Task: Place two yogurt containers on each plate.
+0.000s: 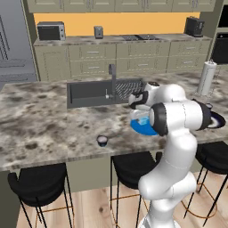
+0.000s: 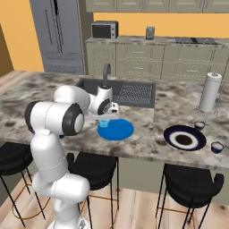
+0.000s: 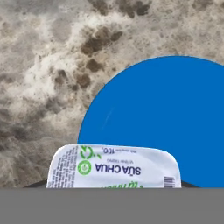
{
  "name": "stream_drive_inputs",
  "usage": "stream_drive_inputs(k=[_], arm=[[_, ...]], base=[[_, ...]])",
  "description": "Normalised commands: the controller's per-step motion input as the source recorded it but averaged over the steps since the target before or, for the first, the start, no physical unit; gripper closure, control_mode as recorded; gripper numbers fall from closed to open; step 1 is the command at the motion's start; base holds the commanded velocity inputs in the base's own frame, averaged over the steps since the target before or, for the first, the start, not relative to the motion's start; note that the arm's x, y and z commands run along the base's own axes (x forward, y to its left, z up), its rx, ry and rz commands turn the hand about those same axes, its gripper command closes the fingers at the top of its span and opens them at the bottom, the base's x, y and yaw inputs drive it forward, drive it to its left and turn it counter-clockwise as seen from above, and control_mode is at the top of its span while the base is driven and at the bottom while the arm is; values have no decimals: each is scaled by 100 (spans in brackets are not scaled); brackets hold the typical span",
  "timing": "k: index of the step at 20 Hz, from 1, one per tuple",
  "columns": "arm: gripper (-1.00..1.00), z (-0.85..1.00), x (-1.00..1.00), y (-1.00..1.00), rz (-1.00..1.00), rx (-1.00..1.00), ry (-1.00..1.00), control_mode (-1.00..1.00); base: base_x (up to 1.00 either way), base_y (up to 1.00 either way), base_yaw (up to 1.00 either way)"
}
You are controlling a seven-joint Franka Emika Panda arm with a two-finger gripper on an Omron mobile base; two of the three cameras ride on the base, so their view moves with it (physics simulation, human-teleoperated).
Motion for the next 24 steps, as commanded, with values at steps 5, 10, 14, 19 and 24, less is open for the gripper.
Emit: stream_drive_inputs(k=[5, 10, 14, 19, 24], arm=[[100, -10, 18, -20, -1, 0, 0, -100], [100, -22, 22, -10, 0, 0, 0, -100], [100, -14, 15, -2, 0, 0, 0, -100], [100, -13, 7, 0, 0, 0, 0, -100], [-100, -1, 0, 0, 0, 0, 0, -100]], base=[[0, 0, 0], [0, 0, 0], [0, 0, 0], [0, 0, 0], [0, 0, 0]])
